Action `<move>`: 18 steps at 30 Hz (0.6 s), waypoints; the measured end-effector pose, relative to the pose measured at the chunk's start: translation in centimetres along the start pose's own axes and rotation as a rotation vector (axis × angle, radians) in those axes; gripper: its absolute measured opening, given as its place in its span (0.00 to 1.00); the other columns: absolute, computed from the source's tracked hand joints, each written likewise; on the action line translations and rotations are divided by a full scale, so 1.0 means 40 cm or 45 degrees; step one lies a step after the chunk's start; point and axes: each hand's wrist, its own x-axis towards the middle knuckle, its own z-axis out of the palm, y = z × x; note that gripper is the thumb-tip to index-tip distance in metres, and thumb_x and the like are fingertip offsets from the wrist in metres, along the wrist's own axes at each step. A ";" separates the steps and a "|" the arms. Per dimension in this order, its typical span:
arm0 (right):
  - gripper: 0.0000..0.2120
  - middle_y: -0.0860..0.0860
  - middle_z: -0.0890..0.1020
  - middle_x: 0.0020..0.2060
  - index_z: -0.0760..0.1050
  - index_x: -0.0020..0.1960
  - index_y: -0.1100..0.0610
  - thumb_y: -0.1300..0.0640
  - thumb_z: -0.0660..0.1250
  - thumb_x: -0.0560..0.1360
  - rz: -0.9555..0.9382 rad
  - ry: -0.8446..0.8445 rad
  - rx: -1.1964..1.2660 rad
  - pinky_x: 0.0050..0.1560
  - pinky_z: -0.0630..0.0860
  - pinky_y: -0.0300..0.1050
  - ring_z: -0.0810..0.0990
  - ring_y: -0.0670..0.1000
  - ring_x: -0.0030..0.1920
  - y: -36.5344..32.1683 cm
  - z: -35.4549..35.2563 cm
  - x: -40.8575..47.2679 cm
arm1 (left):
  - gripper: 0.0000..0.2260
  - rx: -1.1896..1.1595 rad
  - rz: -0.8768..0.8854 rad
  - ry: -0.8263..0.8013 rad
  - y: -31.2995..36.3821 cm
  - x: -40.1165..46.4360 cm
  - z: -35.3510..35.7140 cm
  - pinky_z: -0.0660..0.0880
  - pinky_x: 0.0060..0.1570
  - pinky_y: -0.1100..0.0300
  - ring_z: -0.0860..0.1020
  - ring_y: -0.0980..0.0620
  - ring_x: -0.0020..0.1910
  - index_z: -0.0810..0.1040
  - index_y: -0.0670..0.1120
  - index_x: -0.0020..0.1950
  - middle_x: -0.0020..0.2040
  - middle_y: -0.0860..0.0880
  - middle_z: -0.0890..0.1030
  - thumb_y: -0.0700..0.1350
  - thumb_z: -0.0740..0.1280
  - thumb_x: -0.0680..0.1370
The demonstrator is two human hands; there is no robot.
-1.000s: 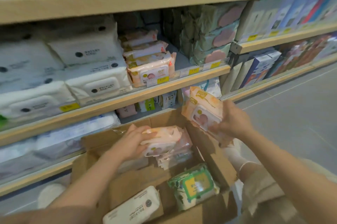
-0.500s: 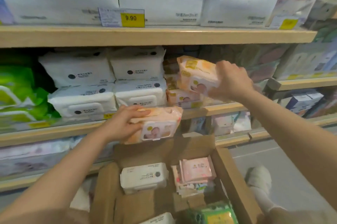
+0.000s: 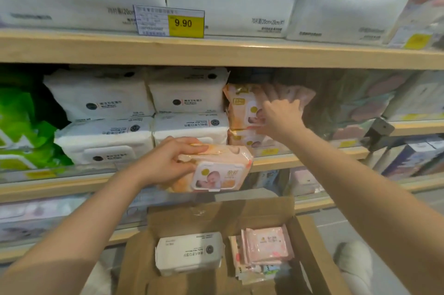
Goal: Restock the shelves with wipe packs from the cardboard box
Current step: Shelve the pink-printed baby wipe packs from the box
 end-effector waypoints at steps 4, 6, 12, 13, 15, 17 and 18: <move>0.09 0.52 0.77 0.39 0.73 0.53 0.54 0.50 0.63 0.77 0.056 0.198 -0.014 0.55 0.68 0.59 0.77 0.59 0.46 -0.012 0.032 0.005 | 0.22 0.015 -0.018 -0.003 -0.004 0.000 -0.001 0.68 0.66 0.52 0.64 0.55 0.68 0.70 0.69 0.61 0.67 0.62 0.67 0.47 0.69 0.74; 0.12 0.53 0.79 0.43 0.72 0.57 0.54 0.49 0.62 0.77 0.050 0.264 -0.045 0.54 0.68 0.58 0.77 0.60 0.46 0.007 0.047 0.013 | 0.22 0.017 -0.017 0.012 -0.009 0.003 -0.002 0.69 0.65 0.55 0.64 0.56 0.68 0.70 0.67 0.62 0.67 0.61 0.67 0.46 0.69 0.74; 0.31 0.58 0.72 0.61 0.64 0.68 0.51 0.54 0.71 0.67 0.058 0.499 -0.119 0.62 0.53 0.75 0.62 0.63 0.62 0.022 0.077 0.105 | 0.21 -0.003 -0.007 0.026 -0.018 0.013 0.001 0.72 0.60 0.60 0.65 0.57 0.66 0.72 0.64 0.64 0.65 0.64 0.68 0.45 0.69 0.74; 0.35 0.57 0.69 0.64 0.61 0.70 0.50 0.52 0.72 0.66 0.074 0.427 -0.130 0.63 0.50 0.75 0.58 0.63 0.63 0.009 0.078 0.117 | 0.21 0.006 -0.006 0.023 -0.018 0.015 0.001 0.72 0.60 0.60 0.65 0.57 0.65 0.72 0.63 0.64 0.65 0.65 0.67 0.45 0.69 0.74; 0.44 0.55 0.61 0.71 0.54 0.73 0.48 0.53 0.75 0.64 0.106 0.267 -0.103 0.65 0.45 0.74 0.54 0.62 0.69 -0.010 0.090 0.135 | 0.20 0.010 -0.006 0.009 -0.018 0.022 0.000 0.72 0.60 0.57 0.65 0.56 0.65 0.72 0.64 0.64 0.66 0.65 0.67 0.49 0.68 0.73; 0.45 0.54 0.55 0.74 0.49 0.74 0.47 0.54 0.73 0.66 0.109 0.203 -0.028 0.68 0.44 0.72 0.52 0.61 0.73 -0.015 0.103 0.146 | 0.21 -0.014 -0.015 -0.004 -0.021 0.027 0.003 0.73 0.60 0.57 0.65 0.57 0.66 0.73 0.65 0.63 0.66 0.64 0.68 0.52 0.67 0.71; 0.41 0.53 0.53 0.75 0.48 0.75 0.47 0.53 0.70 0.70 0.089 0.205 0.047 0.68 0.43 0.71 0.51 0.61 0.74 -0.013 0.110 0.148 | 0.20 -0.025 -0.022 -0.014 -0.019 0.028 0.006 0.72 0.60 0.57 0.65 0.57 0.66 0.73 0.65 0.63 0.66 0.64 0.68 0.52 0.67 0.72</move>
